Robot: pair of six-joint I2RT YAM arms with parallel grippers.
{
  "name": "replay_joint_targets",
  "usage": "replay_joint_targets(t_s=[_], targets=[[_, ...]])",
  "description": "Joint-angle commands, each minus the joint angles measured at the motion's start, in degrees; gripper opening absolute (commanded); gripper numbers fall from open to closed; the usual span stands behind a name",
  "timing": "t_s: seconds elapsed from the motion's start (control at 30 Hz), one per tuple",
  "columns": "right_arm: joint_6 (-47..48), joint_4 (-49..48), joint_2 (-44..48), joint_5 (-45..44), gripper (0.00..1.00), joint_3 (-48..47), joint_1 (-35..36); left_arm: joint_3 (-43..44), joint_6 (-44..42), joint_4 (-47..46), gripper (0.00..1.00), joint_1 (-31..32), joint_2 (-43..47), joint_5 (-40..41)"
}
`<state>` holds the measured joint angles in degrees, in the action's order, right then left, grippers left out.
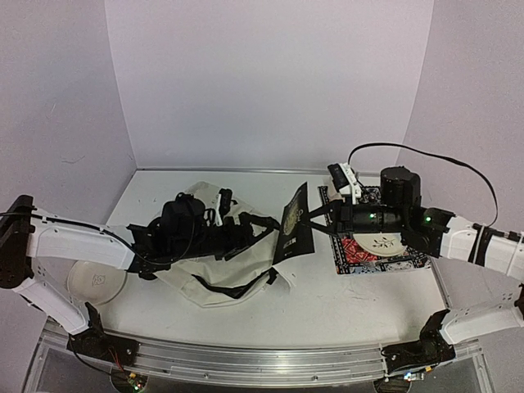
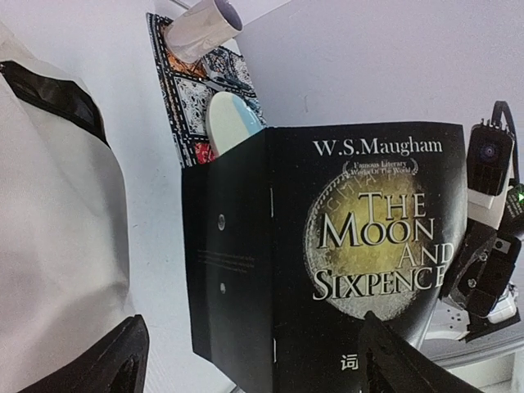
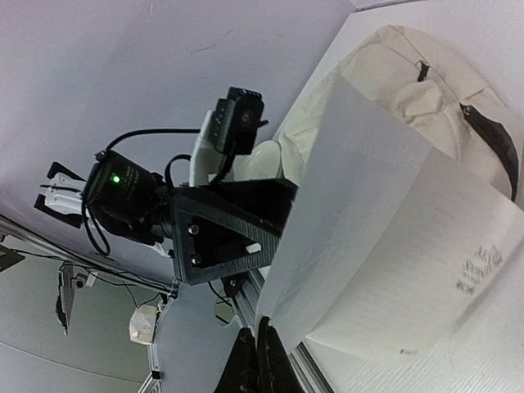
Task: Pack the student bag
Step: Pass from the right arm to the left
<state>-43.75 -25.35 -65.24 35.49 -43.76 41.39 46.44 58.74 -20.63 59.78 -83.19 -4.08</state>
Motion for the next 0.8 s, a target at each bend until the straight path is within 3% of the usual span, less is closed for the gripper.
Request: replay_joint_targets(t_s=[0.0, 0.17, 0.43, 0.53, 0.67, 0.77], targets=[[-3.03, -11.37, -3.88, 4.09, 0.00, -3.34, 0.26, -3.92, 5.93, -13.23, 0.92, -0.40, 1.77, -1.71], [-3.80, -14.40, -6.93, 4.85, 0.00, -5.33, 1.42, -7.26, 7.97, -18.71, 0.99, -0.56, 2.22, -0.97], [-5.63, -20.86, -14.37, 6.32, 0.00, -7.40, 3.32, -11.96, 12.26, -25.68, 0.99, -0.82, 2.29, 0.77], [-7.79, -25.58, -18.53, 7.52, 0.00, -7.72, 3.75, -15.74, 14.17, -32.62, 0.99, -0.94, 2.68, 1.73], [-8.85, -27.94, -22.43, 8.37, 0.00, -8.74, 4.43, -20.06, 16.39, -43.73, 0.92, -0.98, 2.19, 1.94], [-9.15, -28.43, -23.94, 8.37, 0.00, -8.68, 4.56, -20.65, 16.81, -46.52, 0.85, -0.99, 2.05, 0.97]])
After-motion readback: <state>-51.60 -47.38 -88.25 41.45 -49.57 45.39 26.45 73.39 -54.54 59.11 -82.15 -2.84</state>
